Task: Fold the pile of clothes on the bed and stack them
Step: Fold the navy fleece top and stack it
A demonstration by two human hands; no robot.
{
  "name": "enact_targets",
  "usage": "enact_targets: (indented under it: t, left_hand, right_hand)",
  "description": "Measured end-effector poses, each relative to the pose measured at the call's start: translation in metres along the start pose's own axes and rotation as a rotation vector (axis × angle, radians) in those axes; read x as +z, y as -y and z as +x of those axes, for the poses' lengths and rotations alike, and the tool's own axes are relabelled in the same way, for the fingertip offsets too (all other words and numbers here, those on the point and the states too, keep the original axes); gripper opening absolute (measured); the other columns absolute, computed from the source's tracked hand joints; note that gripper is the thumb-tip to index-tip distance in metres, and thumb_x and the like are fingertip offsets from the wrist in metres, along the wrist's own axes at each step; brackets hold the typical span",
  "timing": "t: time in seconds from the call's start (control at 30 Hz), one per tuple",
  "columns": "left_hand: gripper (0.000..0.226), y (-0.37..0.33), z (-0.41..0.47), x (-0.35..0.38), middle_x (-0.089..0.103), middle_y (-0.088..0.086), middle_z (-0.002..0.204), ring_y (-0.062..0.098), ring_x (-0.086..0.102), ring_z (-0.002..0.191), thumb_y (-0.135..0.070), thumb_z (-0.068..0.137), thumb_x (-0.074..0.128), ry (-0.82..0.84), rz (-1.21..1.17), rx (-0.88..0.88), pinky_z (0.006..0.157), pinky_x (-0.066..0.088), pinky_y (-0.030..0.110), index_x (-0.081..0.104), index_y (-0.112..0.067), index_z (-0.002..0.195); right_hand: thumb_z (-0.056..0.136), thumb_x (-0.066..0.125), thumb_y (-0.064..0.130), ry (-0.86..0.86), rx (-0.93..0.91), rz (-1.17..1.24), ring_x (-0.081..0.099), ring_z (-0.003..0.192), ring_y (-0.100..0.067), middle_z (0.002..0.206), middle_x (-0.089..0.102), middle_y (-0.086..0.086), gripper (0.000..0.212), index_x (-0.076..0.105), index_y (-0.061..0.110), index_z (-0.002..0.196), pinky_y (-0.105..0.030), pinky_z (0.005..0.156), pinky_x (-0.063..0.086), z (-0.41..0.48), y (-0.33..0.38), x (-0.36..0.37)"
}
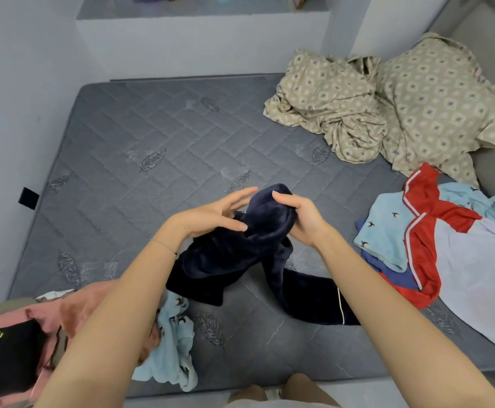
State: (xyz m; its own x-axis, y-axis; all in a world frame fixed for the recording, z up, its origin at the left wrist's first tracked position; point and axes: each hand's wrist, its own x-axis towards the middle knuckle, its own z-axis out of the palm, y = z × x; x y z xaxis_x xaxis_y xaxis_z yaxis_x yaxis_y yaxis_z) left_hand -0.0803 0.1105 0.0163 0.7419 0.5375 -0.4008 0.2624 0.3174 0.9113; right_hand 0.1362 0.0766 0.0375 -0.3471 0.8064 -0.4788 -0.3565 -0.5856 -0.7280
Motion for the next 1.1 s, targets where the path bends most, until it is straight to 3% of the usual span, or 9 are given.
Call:
enact_targets:
  t: [0.1,0.27,0.33,0.5,0.63,0.77,0.97,1.03,1.1]
  left_hand:
    - [0.070,-0.004,0.003,0.007,0.047,-0.013,0.144,0.005,0.042,0.135,0.001,0.086,0.062,0.122,-0.005,-0.031,0.108,0.038,0.023,0.036,-0.032,0.142]
    - [0.046,0.002,0.020,0.030,0.065,0.006,0.122,0.022,0.062,0.114,-0.021,0.080,0.073,-0.004,0.273,-0.152,0.099,0.050,0.039,0.058,-0.015,0.123]
    - [0.023,0.002,0.023,0.039,0.072,-0.007,0.099,0.008,0.066,0.094,-0.010,0.083,0.074,-0.028,0.253,-0.058,0.086,0.052,0.025,0.068,-0.024,0.100]
    - [0.017,0.005,0.014,0.021,0.066,0.006,0.074,0.008,0.052,0.070,-0.018,0.079,0.080,-0.406,0.452,0.018,0.071,0.047,0.034,0.070,-0.005,0.084]
    - [0.027,0.007,0.002,0.017,0.051,-0.010,0.052,0.001,0.042,0.050,-0.027,0.078,0.078,-0.754,0.467,0.035,0.051,0.036,0.018,0.059,-0.018,0.062]
    - [0.036,0.006,-0.003,0.030,0.045,-0.012,0.047,0.002,0.037,0.047,-0.036,0.076,0.074,-0.920,0.389,0.146,0.045,0.032,0.014,0.049,-0.018,0.057]
    - [0.034,0.018,-0.015,0.025,0.053,-0.008,0.060,0.002,0.042,0.056,-0.034,0.071,0.085,-0.752,0.419,0.105,0.054,0.035,0.014,0.056,-0.018,0.068]
    - [0.032,0.025,-0.024,0.020,0.061,-0.010,0.088,0.004,0.052,0.079,-0.039,0.071,0.084,-0.635,0.370,0.050,0.067,0.039,0.011,0.060,-0.030,0.090]
    - [0.062,0.026,-0.031,0.018,0.050,-0.018,0.129,-0.002,0.046,0.117,-0.046,0.072,0.081,-0.511,0.345,0.050,0.086,0.035,0.007,0.047,-0.047,0.124]
  right_hand:
    - [0.079,0.056,0.027,0.008,0.043,0.017,0.069,0.092,-0.027,0.096,0.071,-0.019,0.043,0.060,-0.007,0.104,-0.033,0.082,0.054,-0.006,0.011,0.003]
    - [0.075,0.062,0.032,-0.015,0.062,0.187,0.072,0.073,-0.022,0.075,0.072,-0.012,0.034,0.076,0.002,0.068,-0.028,0.067,0.057,-0.016,0.022,-0.005]
    - [0.076,0.060,0.033,-0.009,0.040,0.208,0.071,0.074,-0.019,0.074,0.072,-0.008,0.034,0.076,0.005,0.064,-0.028,0.070,0.055,-0.019,0.023,-0.010]
    - [0.081,0.062,0.036,-0.084,-0.030,0.186,0.072,0.091,-0.027,0.095,0.073,-0.016,0.035,0.078,0.004,0.085,-0.034,0.077,0.056,-0.023,0.020,-0.021]
    - [0.089,0.063,0.036,-0.219,-0.170,0.021,0.065,0.111,-0.028,0.112,0.071,-0.011,0.040,0.063,0.008,0.117,-0.033,0.087,0.053,-0.017,0.014,-0.025]
    - [0.078,0.076,0.029,-0.070,-0.160,-0.207,0.066,0.111,-0.020,0.116,0.071,-0.003,0.046,0.061,0.019,0.120,-0.025,0.083,0.055,-0.017,0.012,-0.020]
    - [0.075,0.076,0.035,-0.054,-0.140,-0.035,0.067,0.109,-0.022,0.113,0.072,-0.009,0.054,0.060,0.011,0.120,-0.028,0.081,0.056,-0.017,0.010,-0.007]
    - [0.076,0.072,0.036,-0.072,-0.131,0.051,0.067,0.108,-0.022,0.111,0.072,-0.010,0.056,0.057,0.008,0.122,-0.029,0.080,0.057,-0.019,0.010,-0.006]
    - [0.080,0.067,0.035,-0.068,-0.105,0.072,0.069,0.104,-0.023,0.107,0.073,-0.012,0.049,0.059,0.006,0.118,-0.030,0.078,0.057,-0.023,0.008,-0.006]
